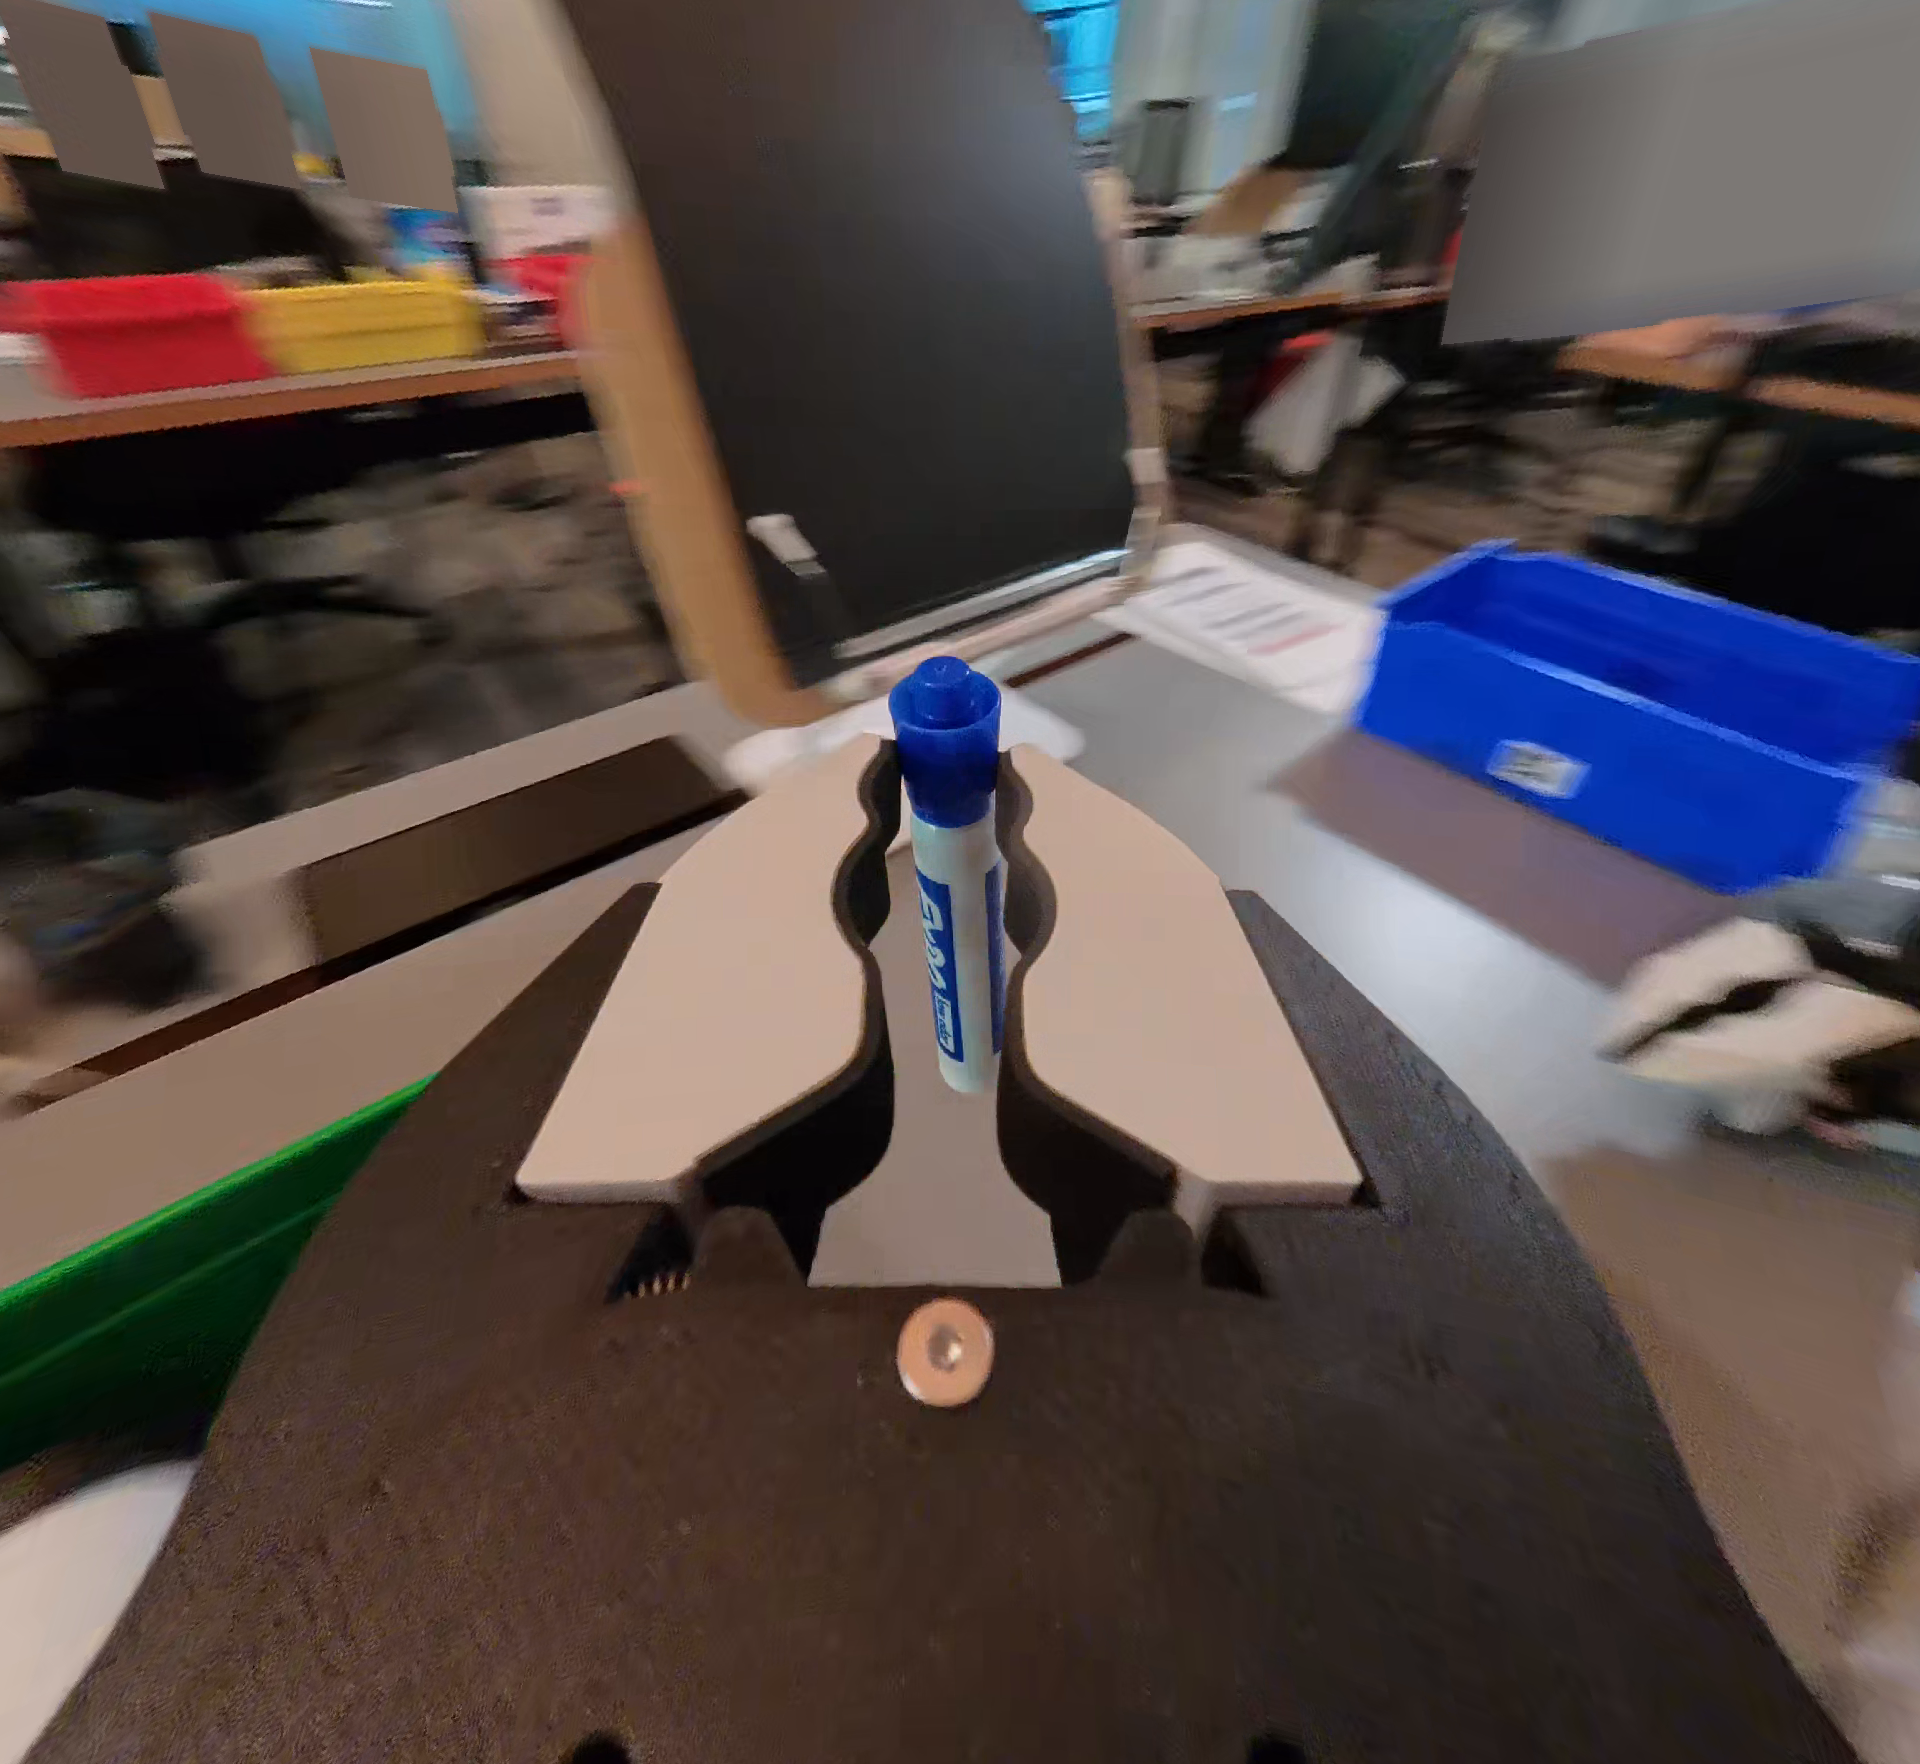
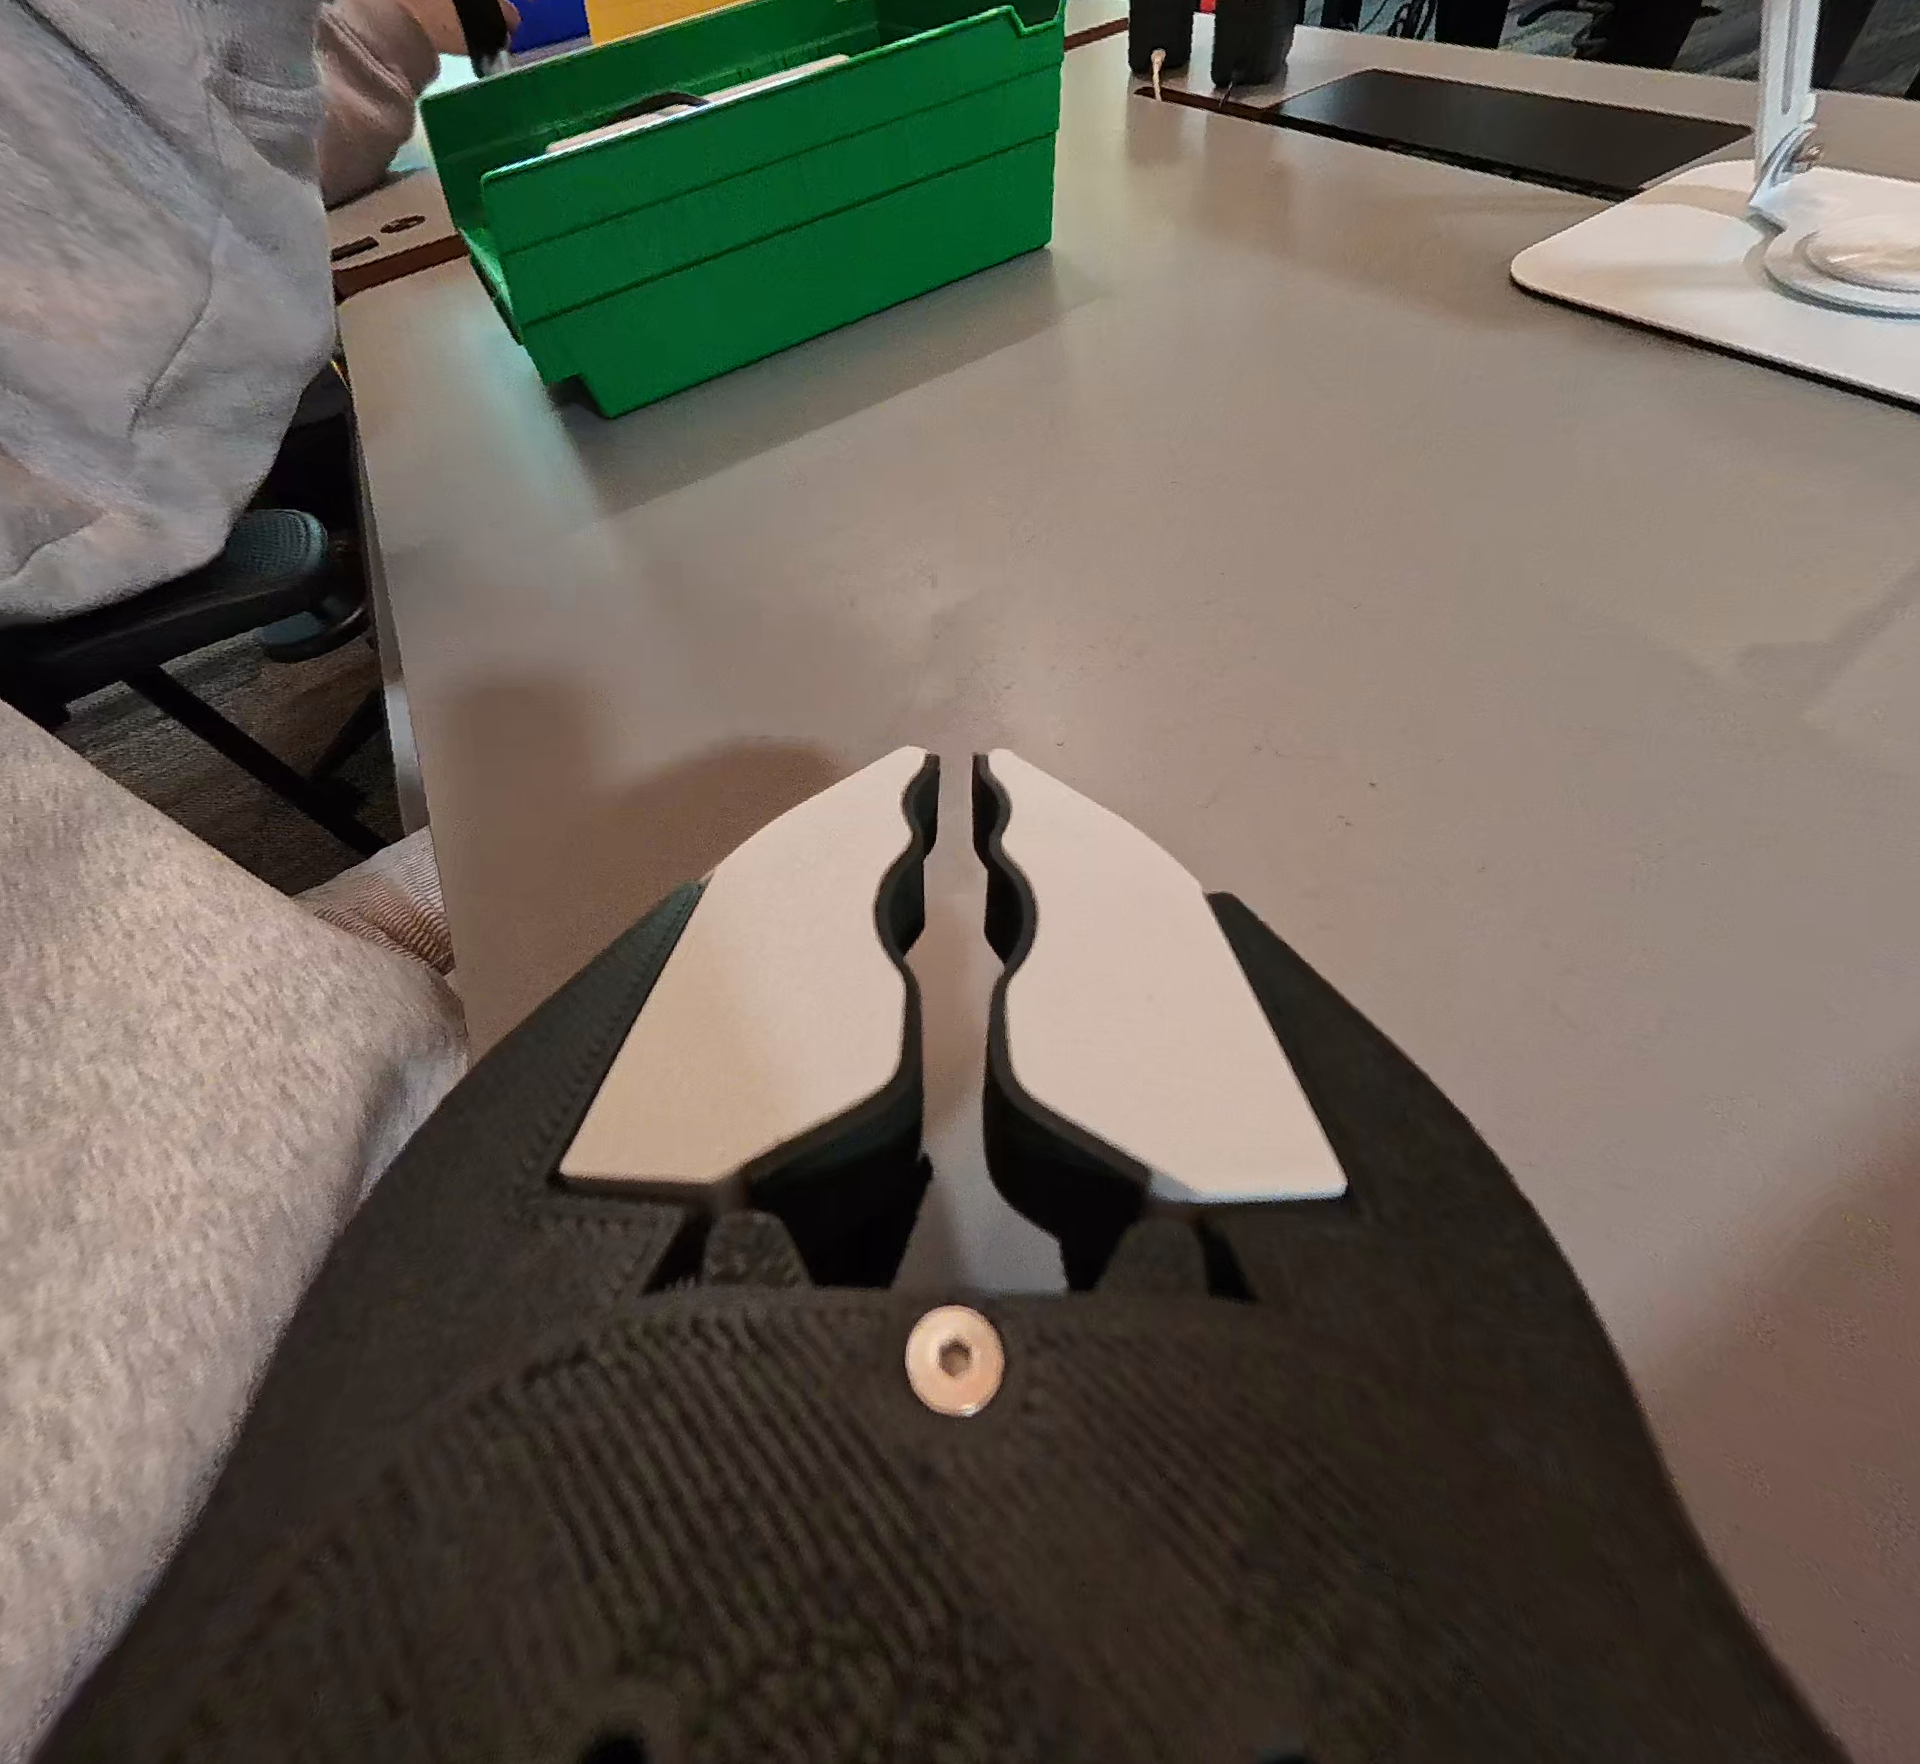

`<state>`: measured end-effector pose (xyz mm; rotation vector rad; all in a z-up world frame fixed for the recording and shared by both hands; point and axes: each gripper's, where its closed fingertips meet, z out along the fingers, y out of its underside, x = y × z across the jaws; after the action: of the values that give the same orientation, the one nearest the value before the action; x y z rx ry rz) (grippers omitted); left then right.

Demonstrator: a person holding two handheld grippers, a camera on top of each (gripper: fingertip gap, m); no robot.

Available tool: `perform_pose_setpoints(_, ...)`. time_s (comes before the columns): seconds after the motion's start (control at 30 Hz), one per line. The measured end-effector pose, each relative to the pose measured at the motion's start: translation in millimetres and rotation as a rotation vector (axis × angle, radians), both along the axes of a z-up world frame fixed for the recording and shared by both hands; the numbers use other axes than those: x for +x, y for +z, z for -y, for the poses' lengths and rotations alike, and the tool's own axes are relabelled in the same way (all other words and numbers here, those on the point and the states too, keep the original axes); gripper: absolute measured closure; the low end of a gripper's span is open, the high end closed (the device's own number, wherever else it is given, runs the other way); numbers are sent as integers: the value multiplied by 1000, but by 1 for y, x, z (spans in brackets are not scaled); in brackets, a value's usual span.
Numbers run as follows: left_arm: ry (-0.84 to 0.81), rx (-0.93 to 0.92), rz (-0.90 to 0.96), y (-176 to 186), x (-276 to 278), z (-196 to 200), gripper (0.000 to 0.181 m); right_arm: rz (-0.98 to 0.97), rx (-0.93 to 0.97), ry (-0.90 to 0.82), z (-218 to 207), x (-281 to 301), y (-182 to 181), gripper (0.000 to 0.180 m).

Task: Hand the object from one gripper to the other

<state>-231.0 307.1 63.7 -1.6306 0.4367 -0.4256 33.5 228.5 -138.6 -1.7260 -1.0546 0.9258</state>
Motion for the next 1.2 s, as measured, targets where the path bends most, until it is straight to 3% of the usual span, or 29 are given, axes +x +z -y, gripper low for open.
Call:
perform_pose_setpoints(0.2, -471, -71, 66, -25, 126, 32, 163, -109, 11, 58, 7, 1, 17, 166)
perform_pose_setpoints(0.37, -691, -133, 47, -63, 196, 57, 164, -221, 2, 142, 20, 1, 37, 154)
perform_pose_setpoints(0.5, -824, -143, 122, -71, 229, 80, 164, -218, 26, 169, 27, -3, 38, 149)
perform_pose_setpoints(1.1, -943, -132, 193, -75, 258, 108, 164, -230, 43, 226, 46, -20, 42, 160)
perform_pose_setpoints(1.2, -898, -122, 226, -71, 259, 102, 120, -262, 28, 208, 41, -17, 46, 160)
